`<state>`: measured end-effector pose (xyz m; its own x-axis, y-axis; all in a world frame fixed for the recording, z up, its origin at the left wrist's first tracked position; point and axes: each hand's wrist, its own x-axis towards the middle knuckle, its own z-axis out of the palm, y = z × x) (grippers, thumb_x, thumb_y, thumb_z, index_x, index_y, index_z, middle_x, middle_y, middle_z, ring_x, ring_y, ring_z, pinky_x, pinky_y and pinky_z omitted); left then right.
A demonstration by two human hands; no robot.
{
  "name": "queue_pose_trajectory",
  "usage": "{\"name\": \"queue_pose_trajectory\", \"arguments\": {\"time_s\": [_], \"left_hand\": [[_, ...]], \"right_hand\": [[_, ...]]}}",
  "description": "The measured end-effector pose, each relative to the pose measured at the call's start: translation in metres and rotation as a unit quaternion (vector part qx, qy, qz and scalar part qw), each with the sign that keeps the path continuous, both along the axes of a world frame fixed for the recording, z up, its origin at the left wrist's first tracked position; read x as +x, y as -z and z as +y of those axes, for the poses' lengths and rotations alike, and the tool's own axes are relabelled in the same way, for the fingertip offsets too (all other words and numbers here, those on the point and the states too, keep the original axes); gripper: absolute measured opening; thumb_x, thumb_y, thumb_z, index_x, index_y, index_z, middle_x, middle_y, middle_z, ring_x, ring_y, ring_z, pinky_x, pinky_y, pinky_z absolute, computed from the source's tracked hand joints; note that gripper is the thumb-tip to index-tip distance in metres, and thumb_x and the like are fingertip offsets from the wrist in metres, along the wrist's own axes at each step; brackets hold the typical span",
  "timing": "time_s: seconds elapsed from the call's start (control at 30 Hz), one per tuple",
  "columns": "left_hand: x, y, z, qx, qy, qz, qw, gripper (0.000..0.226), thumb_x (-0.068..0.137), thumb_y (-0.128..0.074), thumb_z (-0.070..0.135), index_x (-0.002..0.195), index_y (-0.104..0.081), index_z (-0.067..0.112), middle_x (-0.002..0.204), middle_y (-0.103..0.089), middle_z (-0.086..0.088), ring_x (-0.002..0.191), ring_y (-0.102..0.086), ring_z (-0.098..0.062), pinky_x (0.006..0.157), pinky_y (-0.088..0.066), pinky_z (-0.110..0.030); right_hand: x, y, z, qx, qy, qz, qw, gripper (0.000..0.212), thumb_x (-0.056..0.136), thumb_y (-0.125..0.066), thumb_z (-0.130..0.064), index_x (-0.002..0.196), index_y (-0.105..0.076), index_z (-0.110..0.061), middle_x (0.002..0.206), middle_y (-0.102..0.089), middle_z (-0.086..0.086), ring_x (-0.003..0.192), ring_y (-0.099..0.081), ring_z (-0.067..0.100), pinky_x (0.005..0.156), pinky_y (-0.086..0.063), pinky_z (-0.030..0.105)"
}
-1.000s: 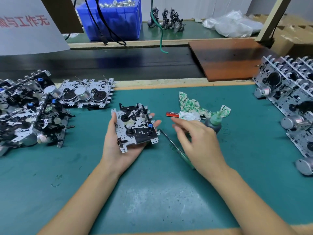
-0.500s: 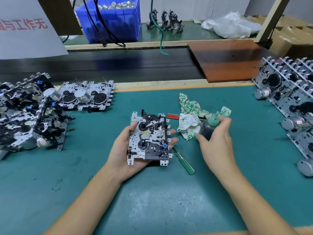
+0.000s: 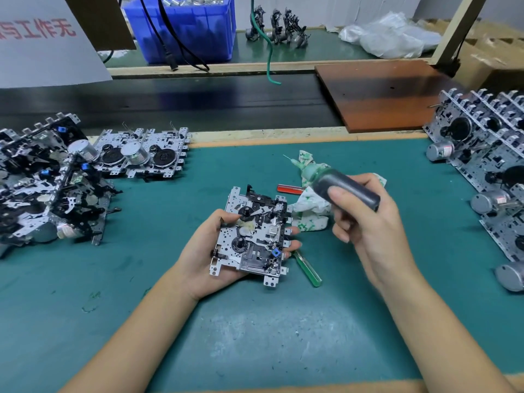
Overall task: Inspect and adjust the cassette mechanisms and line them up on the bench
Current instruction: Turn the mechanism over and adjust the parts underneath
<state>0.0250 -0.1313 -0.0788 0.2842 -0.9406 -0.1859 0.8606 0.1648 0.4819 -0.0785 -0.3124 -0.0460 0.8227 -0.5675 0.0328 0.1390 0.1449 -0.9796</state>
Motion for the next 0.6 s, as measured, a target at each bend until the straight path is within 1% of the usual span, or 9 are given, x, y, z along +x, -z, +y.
{"name": "queue_pose_trajectory", "arguments": {"time_s": [0.07,0.13,0.2,0.27,0.33,0.4,0.47,0.5,0.6], "left_hand": [[0.001,0.001,-0.001,0.001,-0.006,0.013,1.000,0.063,0.074,-0.063,0.013,0.132,-0.048,-0.007,0.138,-0.042,-0.034,0.125,-0.044,-0.051,0.100,-0.042,-0.056],[0.001,0.001,-0.001,0.002,-0.006,0.014,1.000,0.062,0.076,-0.059,0.015,0.132,-0.048,-0.007,0.138,-0.043,-0.034,0.124,-0.046,-0.050,0.100,-0.043,-0.055],[0.001,0.001,-0.001,0.008,-0.006,0.007,1.000,0.058,0.078,-0.052,0.019,0.130,-0.051,-0.007,0.136,-0.044,-0.034,0.123,-0.048,-0.048,0.099,-0.044,-0.053],[0.001,0.001,-0.001,0.010,-0.006,0.011,1.000,0.058,0.079,-0.050,0.020,0.130,-0.050,-0.009,0.136,-0.044,-0.035,0.123,-0.048,-0.048,0.100,-0.044,-0.053],[0.001,0.001,0.000,0.006,-0.006,0.017,1.000,0.059,0.079,-0.051,0.019,0.130,-0.049,-0.010,0.136,-0.043,-0.035,0.123,-0.048,-0.048,0.100,-0.043,-0.053],[0.002,0.001,0.000,0.001,-0.004,0.020,1.000,0.059,0.080,-0.050,0.019,0.131,-0.049,-0.009,0.137,-0.043,-0.035,0.123,-0.048,-0.048,0.101,-0.042,-0.053],[0.002,0.001,0.000,-0.001,-0.002,0.023,1.000,0.058,0.081,-0.048,0.020,0.131,-0.049,-0.009,0.137,-0.042,-0.035,0.123,-0.047,-0.048,0.102,-0.041,-0.053],[0.002,0.001,-0.001,0.001,-0.003,0.024,1.000,0.058,0.081,-0.048,0.020,0.131,-0.048,-0.009,0.137,-0.042,-0.035,0.124,-0.047,-0.048,0.102,-0.041,-0.053],[0.002,0.001,-0.001,0.002,-0.002,0.026,1.000,0.058,0.081,-0.047,0.021,0.131,-0.049,-0.009,0.138,-0.042,-0.034,0.124,-0.047,-0.048,0.103,-0.040,-0.053]], "right_hand": [[0.001,-0.002,0.000,0.148,-0.030,-0.039,0.988,0.022,0.074,-0.070,-0.021,0.080,-0.050,-0.016,0.052,-0.039,-0.002,0.044,-0.032,0.009,0.037,-0.030,0.018],[0.002,-0.004,-0.001,0.240,-0.027,-0.037,0.970,0.018,0.071,-0.070,-0.028,0.071,-0.054,-0.018,0.050,-0.032,-0.004,0.039,-0.027,0.006,0.033,-0.025,0.015],[0.004,-0.005,-0.002,0.275,-0.013,-0.019,0.961,0.015,0.066,-0.069,-0.029,0.061,-0.058,-0.020,0.048,-0.028,-0.005,0.036,-0.024,0.005,0.030,-0.021,0.014],[0.005,-0.005,0.000,0.288,-0.001,-0.015,0.957,0.016,0.062,-0.071,-0.028,0.056,-0.059,-0.020,0.049,-0.027,-0.005,0.036,-0.022,0.003,0.029,-0.020,0.013],[0.005,-0.006,0.002,0.288,0.015,-0.021,0.957,0.025,0.057,-0.074,-0.032,0.060,-0.053,-0.018,0.052,-0.028,-0.005,0.036,-0.022,0.003,0.029,-0.020,0.013],[0.004,-0.007,0.005,0.250,0.030,-0.020,0.968,0.037,0.056,-0.072,-0.043,0.067,-0.048,-0.017,0.054,-0.038,-0.004,0.035,-0.024,0.002,0.028,-0.020,0.013],[0.003,-0.006,0.008,0.179,0.046,-0.019,0.983,0.039,0.060,-0.067,-0.048,0.069,-0.048,-0.015,0.052,-0.048,-0.003,0.034,-0.031,0.004,0.030,-0.024,0.013],[0.003,-0.006,0.010,0.145,0.058,-0.016,0.988,0.038,0.061,-0.065,-0.049,0.070,-0.049,-0.015,0.052,-0.050,-0.003,0.034,-0.035,0.005,0.031,-0.026,0.014],[0.004,-0.003,0.014,0.085,0.082,-0.015,0.993,0.036,0.066,-0.063,-0.045,0.069,-0.048,-0.014,0.051,-0.047,-0.002,0.035,-0.038,0.009,0.032,-0.029,0.016]]}}
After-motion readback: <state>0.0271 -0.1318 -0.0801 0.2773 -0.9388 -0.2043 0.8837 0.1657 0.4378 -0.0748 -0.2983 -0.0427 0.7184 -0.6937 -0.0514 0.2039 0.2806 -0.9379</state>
